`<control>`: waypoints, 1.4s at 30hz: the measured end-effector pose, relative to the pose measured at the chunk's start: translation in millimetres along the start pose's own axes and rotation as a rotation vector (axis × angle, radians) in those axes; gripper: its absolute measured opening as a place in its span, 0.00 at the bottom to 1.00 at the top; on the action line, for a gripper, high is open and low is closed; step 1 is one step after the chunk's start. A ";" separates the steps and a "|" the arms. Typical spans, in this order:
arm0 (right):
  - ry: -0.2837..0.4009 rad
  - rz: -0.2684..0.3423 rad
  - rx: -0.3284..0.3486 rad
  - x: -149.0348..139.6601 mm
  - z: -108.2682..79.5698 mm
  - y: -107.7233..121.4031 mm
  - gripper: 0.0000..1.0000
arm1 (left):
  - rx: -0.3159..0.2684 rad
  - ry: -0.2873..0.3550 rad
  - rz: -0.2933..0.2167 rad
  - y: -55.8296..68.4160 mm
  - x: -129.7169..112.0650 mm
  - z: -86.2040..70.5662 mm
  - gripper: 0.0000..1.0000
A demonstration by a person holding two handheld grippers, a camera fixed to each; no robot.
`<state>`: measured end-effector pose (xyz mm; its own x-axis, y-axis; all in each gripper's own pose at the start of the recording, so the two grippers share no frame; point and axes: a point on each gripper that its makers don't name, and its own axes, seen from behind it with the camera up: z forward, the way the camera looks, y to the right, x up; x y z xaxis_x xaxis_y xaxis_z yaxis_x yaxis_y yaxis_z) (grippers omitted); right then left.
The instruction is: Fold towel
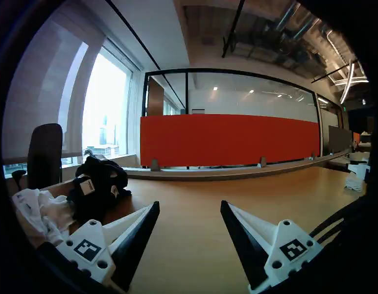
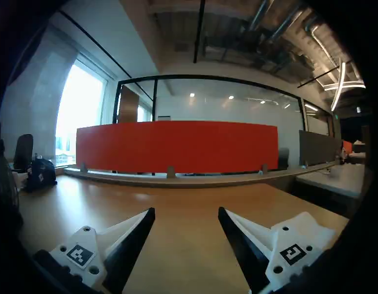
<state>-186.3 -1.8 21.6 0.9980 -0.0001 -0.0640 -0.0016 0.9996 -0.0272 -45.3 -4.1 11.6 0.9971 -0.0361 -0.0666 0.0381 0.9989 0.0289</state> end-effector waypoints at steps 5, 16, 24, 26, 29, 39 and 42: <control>0.001 0.000 -0.004 -0.3 0.3 1.9 1.00 | 0.000 0.000 0.000 0.0 0.2 -0.1 0.92; -0.002 0.001 0.004 -2.7 0.8 0.8 1.00 | 0.000 0.000 0.000 0.2 0.2 0.2 0.92; -0.003 0.003 0.006 -3.6 0.7 0.9 1.00 | 0.000 0.000 -0.001 0.5 0.6 0.4 0.92; -0.003 0.003 0.006 -3.2 0.4 0.9 1.00 | 0.000 0.000 0.000 0.6 0.6 0.4 0.92; -0.003 0.002 0.006 -3.0 0.1 0.8 1.00 | 0.000 0.000 0.000 0.7 1.0 0.2 0.92; -0.003 0.003 0.006 -2.9 0.1 0.7 1.00 | 0.000 -0.001 -0.001 0.6 1.8 -0.2 0.92; -0.003 0.003 0.006 -2.8 0.1 0.5 1.00 | 0.000 -0.001 -0.001 0.4 2.4 -0.6 0.92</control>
<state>-189.1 -1.3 21.9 0.9981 0.0028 -0.0611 -0.0041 0.9998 -0.0212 -43.0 -3.8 10.9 0.9972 -0.0368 -0.0658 0.0387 0.9988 0.0287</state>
